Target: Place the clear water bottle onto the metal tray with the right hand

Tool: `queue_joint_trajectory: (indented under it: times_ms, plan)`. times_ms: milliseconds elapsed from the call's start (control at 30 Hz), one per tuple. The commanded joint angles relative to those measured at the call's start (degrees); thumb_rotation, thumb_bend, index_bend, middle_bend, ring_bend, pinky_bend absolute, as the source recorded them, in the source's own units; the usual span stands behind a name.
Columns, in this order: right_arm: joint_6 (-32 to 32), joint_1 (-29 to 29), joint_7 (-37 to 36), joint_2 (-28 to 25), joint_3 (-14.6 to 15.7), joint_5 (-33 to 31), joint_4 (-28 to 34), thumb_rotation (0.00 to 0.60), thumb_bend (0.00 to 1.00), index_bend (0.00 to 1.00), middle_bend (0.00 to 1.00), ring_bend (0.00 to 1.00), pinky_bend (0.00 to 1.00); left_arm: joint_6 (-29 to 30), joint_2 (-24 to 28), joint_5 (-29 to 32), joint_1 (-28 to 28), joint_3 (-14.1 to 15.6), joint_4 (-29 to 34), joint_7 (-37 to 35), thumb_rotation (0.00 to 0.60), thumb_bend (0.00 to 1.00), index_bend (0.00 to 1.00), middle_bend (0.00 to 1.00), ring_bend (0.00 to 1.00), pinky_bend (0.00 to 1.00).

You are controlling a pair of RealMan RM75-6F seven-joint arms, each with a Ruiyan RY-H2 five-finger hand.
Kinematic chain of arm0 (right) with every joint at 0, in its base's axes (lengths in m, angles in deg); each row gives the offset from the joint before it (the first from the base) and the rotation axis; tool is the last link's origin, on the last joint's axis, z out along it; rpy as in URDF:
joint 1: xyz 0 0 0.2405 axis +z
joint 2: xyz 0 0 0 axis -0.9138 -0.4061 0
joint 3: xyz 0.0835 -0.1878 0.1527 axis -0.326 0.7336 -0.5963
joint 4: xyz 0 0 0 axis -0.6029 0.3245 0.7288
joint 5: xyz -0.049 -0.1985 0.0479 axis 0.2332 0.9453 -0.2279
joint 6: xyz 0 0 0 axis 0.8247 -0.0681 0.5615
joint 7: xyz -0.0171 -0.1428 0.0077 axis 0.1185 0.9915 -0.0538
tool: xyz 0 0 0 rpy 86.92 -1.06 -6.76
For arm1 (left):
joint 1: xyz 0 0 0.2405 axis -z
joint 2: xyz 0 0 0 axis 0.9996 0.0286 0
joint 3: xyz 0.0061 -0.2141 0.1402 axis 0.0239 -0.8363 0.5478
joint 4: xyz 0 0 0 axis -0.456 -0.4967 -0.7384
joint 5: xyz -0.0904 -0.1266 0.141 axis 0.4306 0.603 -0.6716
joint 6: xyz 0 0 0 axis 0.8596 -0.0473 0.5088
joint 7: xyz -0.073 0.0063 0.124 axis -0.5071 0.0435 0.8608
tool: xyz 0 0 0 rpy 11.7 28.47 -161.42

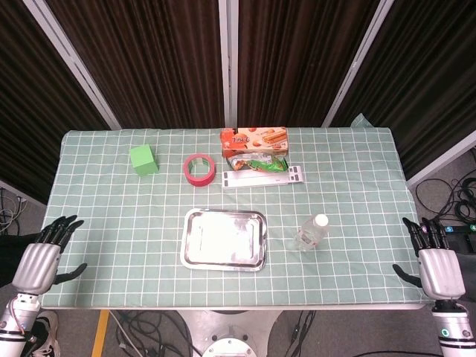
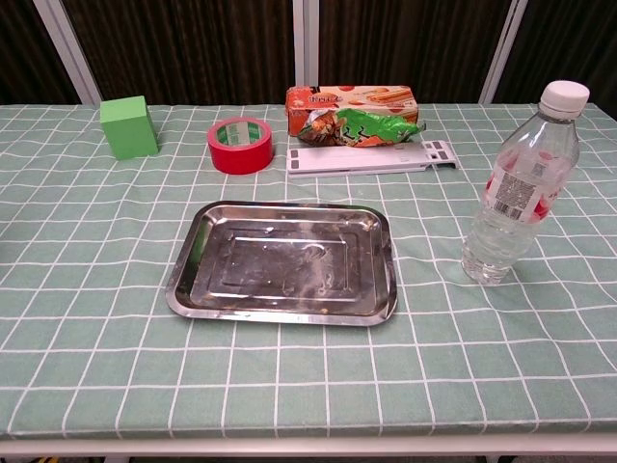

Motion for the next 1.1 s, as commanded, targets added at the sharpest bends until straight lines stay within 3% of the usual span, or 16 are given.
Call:
queue_joint_trajectory:
  times_ms: [33, 267, 433, 567, 700, 800, 967, 1100]
  plan:
    - [-0.24, 0.01, -0.11, -0.05, 0.09, -0.02, -0.19, 0.6, 0.08, 0.07, 0.16, 0.0, 0.0, -0.01, -0.21, -0.02, 0.07, -0.07, -0.06, 0.0, 0.6, 0.21, 0.18, 0.19, 0.1, 0.18]
    - [-0.19, 0.26, -0.89, -0.41, -0.3, 0.04, 0.37, 0.6, 0.08, 0.07, 0.16, 0.0, 0.0, 0.19, -0.02, -0.51, 0.34, -0.26, 0.58, 0.62, 0.6, 0.21, 0.18, 0.19, 0.1, 0.18]
    - [-1.36, 0.52, -7.31, -0.26, -0.75, -1.06, 1.73, 0.6, 0.06, 0.08, 0.17, 0.0, 0.0, -0.03, 0.42, -0.19, 0.64, -0.65, 0.8, 0.28, 0.6, 0.21, 0.18, 0.19, 0.1, 0.18]
    - [-2.89, 0.8, -19.56, 0.37, -0.94, -1.74, 2.76, 0.6, 0.0, 0.08, 0.18, 0.01, 0.02, -0.33, 0.35, 0.04, 0.67, -0.56, 0.6, -0.04, 0.6, 0.21, 0.18, 0.19, 0.1, 0.18]
    - [-6.21, 2.14, -50.71, 0.22, -0.68, -0.47, 4.2, 0.6, 0.0, 0.07, 0.17, 0.01, 0.03, -0.89, -0.39, 0.37, 0.87, -0.58, -0.3, -0.48, 0.6, 0.21, 0.18, 0.19, 0.1, 0.18]
    - [-8.59, 3.6, -63.63, 0.66, -0.33, 0.53, 1.69, 0.6, 0.0, 0.02, 0.16, 0.01, 0.03, -0.96, -0.83, 0.26, 1.07, -0.69, -0.82, -0.4, 0.6, 0.21, 0.18, 0.19, 0.1, 0.18]
    - [-10.35, 6.34, -66.81, 5.46, -0.47, 2.03, -5.54, 0.6, 0.0, 0.0, 0.12, 0.0, 0.03, 0.27, -1.46, -0.06, 1.02, -1.23, -1.66, -1.41, 0.6, 0.21, 0.18, 0.19, 0.1, 0.18]
    - [-12.42, 7.82, -65.15, 9.74, -0.05, 1.85, -10.75, 0.6, 0.0, 0.0, 0.12, 0.0, 0.02, 0.75, -1.49, -0.42, 1.05, -1.33, -1.74, -1.77, 0.6, 0.21, 0.18, 0.19, 0.1, 0.18]
